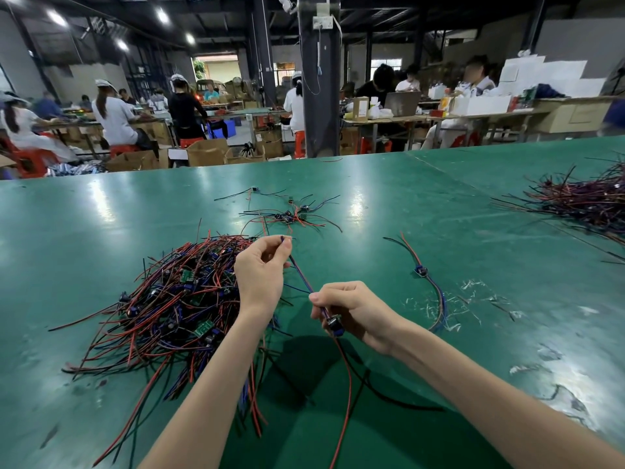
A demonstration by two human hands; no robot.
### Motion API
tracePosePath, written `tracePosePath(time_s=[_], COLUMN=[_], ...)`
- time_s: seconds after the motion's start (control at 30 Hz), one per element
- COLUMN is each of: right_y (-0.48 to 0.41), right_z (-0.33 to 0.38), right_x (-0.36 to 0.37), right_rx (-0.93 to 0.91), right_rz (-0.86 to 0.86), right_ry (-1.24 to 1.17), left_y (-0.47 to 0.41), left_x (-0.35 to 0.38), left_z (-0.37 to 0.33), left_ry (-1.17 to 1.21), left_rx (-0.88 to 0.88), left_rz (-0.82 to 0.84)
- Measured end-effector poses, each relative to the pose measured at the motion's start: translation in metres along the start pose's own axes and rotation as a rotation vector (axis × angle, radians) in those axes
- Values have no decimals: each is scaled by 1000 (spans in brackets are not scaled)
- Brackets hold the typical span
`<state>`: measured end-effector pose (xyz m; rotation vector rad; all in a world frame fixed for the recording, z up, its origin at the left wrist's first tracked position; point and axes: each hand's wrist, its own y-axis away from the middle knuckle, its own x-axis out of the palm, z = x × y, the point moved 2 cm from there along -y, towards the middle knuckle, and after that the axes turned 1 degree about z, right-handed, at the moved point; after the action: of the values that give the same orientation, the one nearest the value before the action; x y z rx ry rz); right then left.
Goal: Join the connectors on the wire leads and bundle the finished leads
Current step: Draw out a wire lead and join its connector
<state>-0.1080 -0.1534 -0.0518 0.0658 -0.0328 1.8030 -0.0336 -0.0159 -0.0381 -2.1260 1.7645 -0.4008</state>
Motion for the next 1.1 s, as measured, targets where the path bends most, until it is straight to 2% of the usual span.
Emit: tracePosePath(time_s=[0.2, 0.43, 0.53, 0.67, 0.77, 0.93, 1.1], right_y=[0, 1, 1, 1, 1, 2, 2], right_z=[2, 0, 1, 4, 5, 7, 6], right_x=[-2, -1, -1, -3, -3, -5, -7], right_rx=[7, 21, 19, 17, 16, 15, 31], right_rz=[19, 68, 80, 112, 141, 164, 186], right_ry=[2, 34, 51, 51, 57, 119, 192], left_y=[0, 1, 2, 1, 2, 1, 1], left_x=[-1, -1, -1, 1, 2, 1, 1], left_z=[-1, 5, 2, -3, -6, -6, -3], left_ry=[-42, 64, 218, 622, 788, 794, 627], left_rx=[72, -84, -205, -554, -679, -711, -589], left_rz=[-41, -41, -47, -23, 23, 21, -28])
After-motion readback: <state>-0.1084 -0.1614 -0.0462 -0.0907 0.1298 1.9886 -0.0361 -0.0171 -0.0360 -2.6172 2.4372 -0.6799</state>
